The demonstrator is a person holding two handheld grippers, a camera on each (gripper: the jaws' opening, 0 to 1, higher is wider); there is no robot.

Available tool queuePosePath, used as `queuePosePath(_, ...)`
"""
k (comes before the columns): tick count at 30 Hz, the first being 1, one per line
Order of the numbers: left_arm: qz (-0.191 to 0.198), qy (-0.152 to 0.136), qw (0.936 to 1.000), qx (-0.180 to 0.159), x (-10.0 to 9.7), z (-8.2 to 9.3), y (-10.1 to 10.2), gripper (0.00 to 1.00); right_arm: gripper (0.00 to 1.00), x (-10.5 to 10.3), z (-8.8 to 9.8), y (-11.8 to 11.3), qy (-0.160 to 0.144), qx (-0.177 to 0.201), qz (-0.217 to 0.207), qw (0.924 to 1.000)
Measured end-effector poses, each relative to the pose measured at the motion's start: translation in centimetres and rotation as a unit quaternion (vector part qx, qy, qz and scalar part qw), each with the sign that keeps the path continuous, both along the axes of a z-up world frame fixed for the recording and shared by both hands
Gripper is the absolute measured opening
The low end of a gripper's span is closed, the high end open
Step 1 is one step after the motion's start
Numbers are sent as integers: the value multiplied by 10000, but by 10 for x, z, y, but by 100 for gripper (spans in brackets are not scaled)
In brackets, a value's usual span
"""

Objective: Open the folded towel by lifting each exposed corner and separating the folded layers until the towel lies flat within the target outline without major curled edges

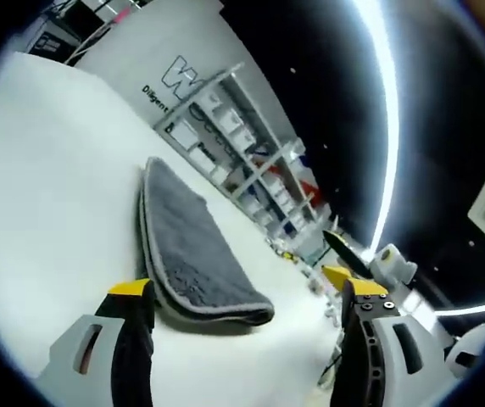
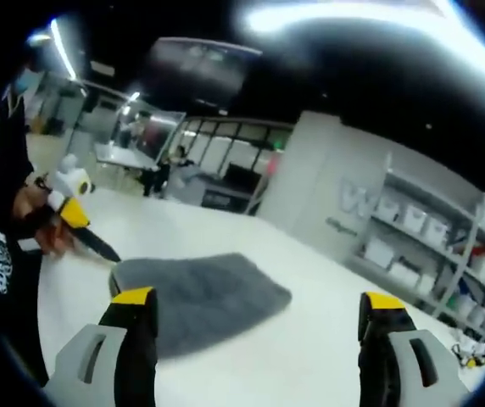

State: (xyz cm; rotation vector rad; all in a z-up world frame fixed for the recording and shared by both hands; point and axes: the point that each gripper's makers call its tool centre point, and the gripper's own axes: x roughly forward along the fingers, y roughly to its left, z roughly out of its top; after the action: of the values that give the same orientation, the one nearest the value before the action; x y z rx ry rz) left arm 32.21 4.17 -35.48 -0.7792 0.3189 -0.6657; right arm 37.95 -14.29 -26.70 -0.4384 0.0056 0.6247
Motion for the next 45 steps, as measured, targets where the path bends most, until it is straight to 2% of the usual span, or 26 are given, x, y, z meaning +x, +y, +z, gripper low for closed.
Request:
queuePosePath(4, 47, 52, 9998, 173, 0, -3, 2, 91, 99, -2, -2, -2, 21, 6, -17, 10000)
queuePosePath(9, -27, 41, 9996, 264, -2, -6, -1, 87, 99, -3, -3, -2, 36, 17, -7, 10000)
queuePosePath(17, -80, 101, 9999, 0, -1, -1, -3, 86, 99, -3, -5, -2, 43, 45, 13, 10000)
queuePosePath(24, -107, 88, 9993, -347, 1, 7, 1, 75, 99, -2, -9, -3, 89, 63, 5, 9999)
queuePosePath(30, -81, 92, 9991, -394, 1, 7, 3, 71, 99, -4, -11, 1, 98, 7, 79, 9999)
queuePosePath(34, -98, 100, 9996, -238, -2, 1, 2, 71, 99, -9, -17, 8, 134, -141, 243, 9995)
queuePosePath(39, -169, 162, 9996, -124, -5, -4, 0, 72, 99, -7, -15, 5, 110, -133, 180, 9997)
queuePosePath(45, -144, 187, 9997, 99, -8, -9, 0, 77, 99, -9, -16, 6, 110, -149, 216, 9996)
